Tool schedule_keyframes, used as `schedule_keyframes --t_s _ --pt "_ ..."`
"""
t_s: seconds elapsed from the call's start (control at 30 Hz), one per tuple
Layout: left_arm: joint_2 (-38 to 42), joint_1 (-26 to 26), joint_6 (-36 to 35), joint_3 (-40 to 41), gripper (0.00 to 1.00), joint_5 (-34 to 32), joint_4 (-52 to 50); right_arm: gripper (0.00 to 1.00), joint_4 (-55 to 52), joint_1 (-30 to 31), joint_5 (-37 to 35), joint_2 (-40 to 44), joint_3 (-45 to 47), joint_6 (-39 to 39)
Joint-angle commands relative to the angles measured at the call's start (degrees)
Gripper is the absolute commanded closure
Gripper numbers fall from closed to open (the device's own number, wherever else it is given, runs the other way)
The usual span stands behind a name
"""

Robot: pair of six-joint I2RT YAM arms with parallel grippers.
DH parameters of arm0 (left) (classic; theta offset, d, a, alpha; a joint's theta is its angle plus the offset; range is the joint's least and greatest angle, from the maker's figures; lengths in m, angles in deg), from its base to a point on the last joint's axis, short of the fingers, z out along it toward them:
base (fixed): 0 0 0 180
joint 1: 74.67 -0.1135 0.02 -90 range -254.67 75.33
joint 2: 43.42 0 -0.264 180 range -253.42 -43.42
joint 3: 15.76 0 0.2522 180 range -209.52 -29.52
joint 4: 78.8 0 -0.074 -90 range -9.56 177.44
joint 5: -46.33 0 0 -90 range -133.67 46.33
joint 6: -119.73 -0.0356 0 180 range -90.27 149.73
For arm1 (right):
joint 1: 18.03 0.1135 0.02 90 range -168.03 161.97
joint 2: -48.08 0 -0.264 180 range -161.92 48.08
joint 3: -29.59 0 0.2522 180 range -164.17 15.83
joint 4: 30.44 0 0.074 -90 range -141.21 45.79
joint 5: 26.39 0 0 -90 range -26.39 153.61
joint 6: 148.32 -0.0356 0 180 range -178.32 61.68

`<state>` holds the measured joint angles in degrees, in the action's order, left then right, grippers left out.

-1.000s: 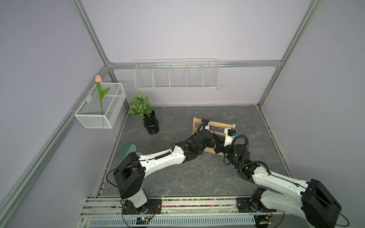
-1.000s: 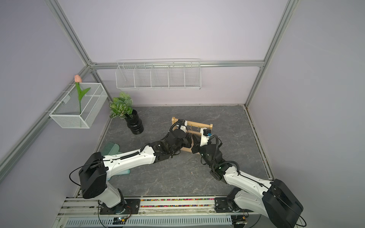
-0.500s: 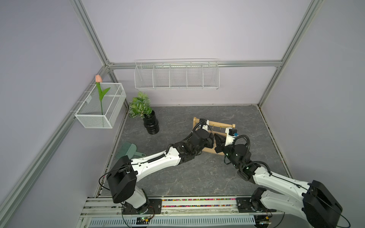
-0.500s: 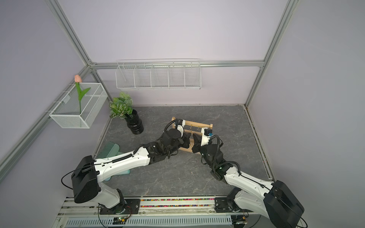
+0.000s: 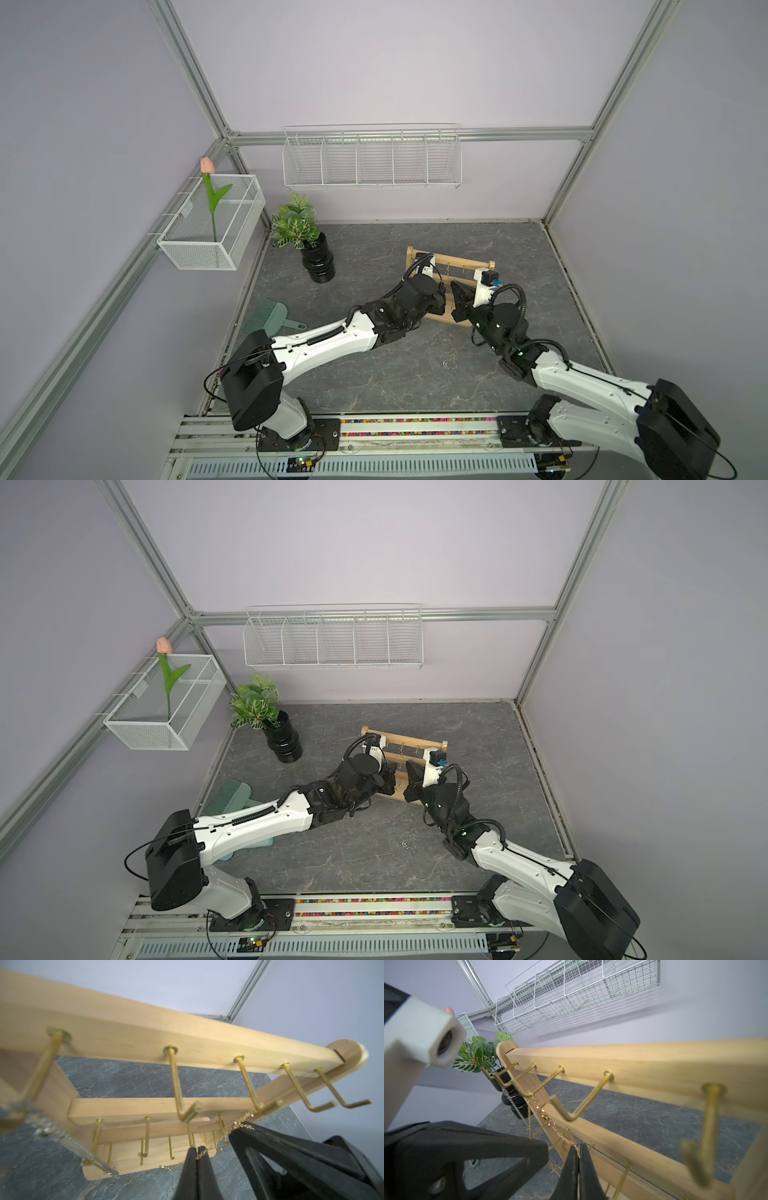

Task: Hang the necklace on the jewelry display stand
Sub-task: Hang the necklace on the stand.

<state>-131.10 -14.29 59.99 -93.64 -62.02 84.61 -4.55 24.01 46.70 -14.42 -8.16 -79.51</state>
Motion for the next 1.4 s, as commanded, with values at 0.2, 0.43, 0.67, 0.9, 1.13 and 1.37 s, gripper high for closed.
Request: schedule_keyframes --t_s 0.2,0.43,0.67,0.9,1.13,1.37 --pt "-3.3 -0.1 0.2 -2.3 1.0 -4.5 -1.4 0.93 5.3 -0.2 0.9 -2.1 -0.1 -0.1" --pt "-5.3 -0.1 0.2 -3.6 1.0 -4.4 -1.4 0.93 5.7 -0.3 0.3 -2.5 -0.5 0.2" --pt "-6.8 -0.1 0.7 -5.2 1.0 -4.9 -3.8 0.93 6.7 -0.3 -0.2 -2.8 -0.5 0.3" --pt "-6.8 -0.1 1.1 -5.4 0.95 -5.1 -4.3 0.82 6.9 -0.3 -0.2 -2.9 -0.8 0.4" --pt "-5.5 -0.1 1.1 -4.7 0.82 -4.4 -4.6 0.76 5.6 -0.3 0.4 -1.7 -0.6 0.1" --pt "-3.1 0.3 1.0 -3.7 0.7 -3.7 -5.0 0.67 2.5 -0.3 0.5 1.9 0.0 0.1"
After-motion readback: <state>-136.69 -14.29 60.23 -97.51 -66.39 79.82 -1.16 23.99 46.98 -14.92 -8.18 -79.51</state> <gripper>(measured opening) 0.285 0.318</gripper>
